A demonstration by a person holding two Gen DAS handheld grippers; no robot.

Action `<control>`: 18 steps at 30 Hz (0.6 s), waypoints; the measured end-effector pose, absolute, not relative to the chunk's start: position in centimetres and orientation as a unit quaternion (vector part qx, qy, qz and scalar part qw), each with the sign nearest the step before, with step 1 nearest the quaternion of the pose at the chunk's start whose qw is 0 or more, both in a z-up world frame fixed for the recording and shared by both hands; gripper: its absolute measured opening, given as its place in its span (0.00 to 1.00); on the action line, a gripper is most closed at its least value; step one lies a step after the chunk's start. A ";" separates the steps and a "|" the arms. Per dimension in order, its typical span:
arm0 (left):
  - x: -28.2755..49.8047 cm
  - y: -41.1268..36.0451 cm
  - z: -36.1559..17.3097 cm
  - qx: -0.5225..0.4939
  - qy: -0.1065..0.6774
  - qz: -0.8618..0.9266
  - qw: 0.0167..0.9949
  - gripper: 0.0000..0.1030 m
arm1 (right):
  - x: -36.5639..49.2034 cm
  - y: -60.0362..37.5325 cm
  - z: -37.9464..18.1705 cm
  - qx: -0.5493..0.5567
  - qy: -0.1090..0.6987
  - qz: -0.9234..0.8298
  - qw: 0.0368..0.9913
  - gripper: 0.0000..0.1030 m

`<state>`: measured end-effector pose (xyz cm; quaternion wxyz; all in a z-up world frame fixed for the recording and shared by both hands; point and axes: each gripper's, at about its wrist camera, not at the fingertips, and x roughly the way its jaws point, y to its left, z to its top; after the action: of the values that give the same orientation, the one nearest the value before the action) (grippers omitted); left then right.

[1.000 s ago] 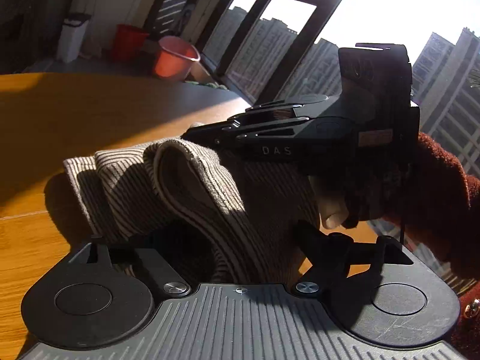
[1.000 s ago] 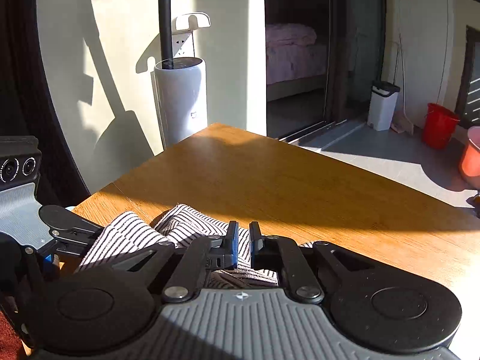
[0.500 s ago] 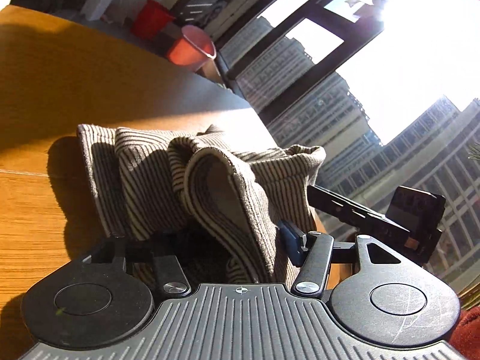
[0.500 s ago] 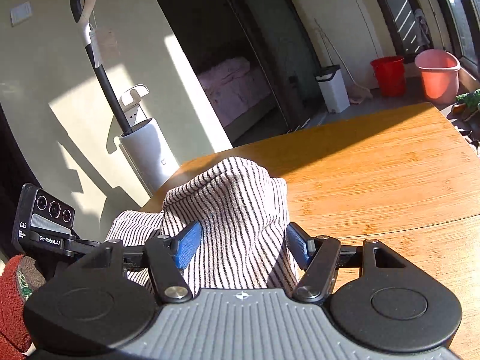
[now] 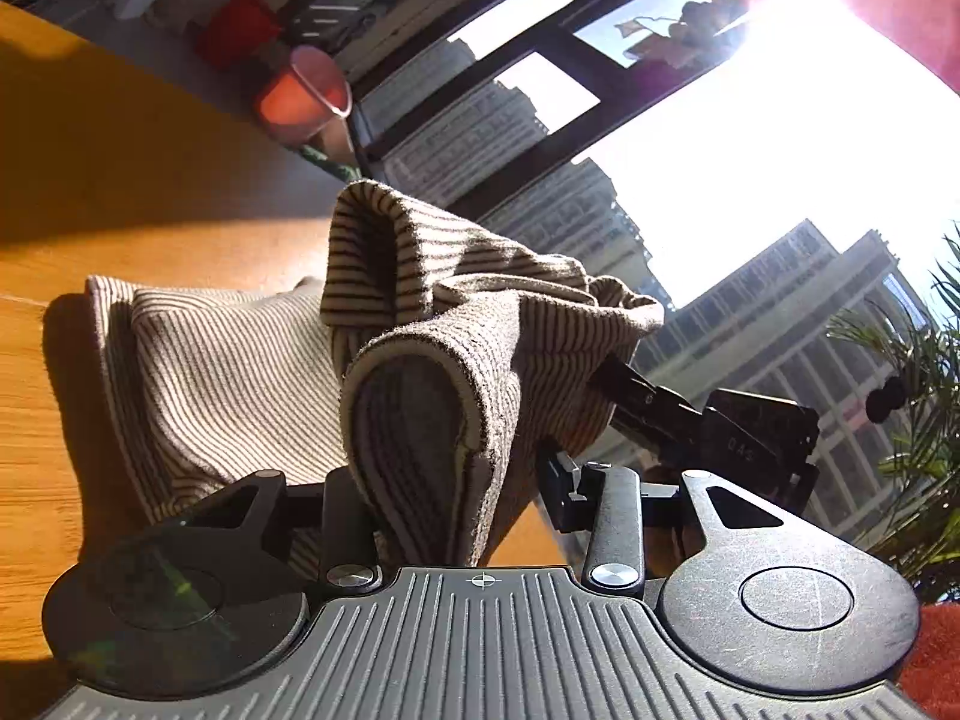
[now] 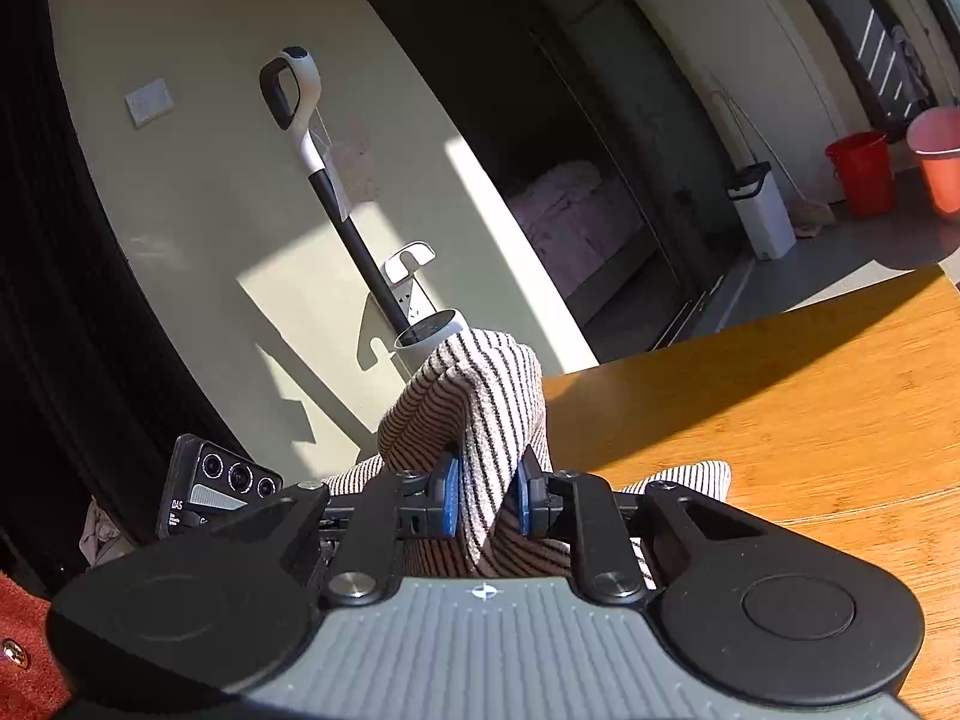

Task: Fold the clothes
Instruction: 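Lift the gripped sweater edge with the right gripper and fold it over the body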

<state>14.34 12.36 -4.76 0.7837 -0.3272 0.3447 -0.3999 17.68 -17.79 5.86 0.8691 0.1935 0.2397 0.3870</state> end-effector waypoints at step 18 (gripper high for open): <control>17.3 15.9 0.8 -0.173 0.268 -0.303 0.898 0.84 | 27.5 -13.2 -2.2 0.132 0.340 0.250 0.897 0.30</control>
<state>17.28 15.86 0.77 0.8981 -0.1729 0.2680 -0.3028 27.49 -13.20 -2.18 0.8969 0.1324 0.3400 0.2498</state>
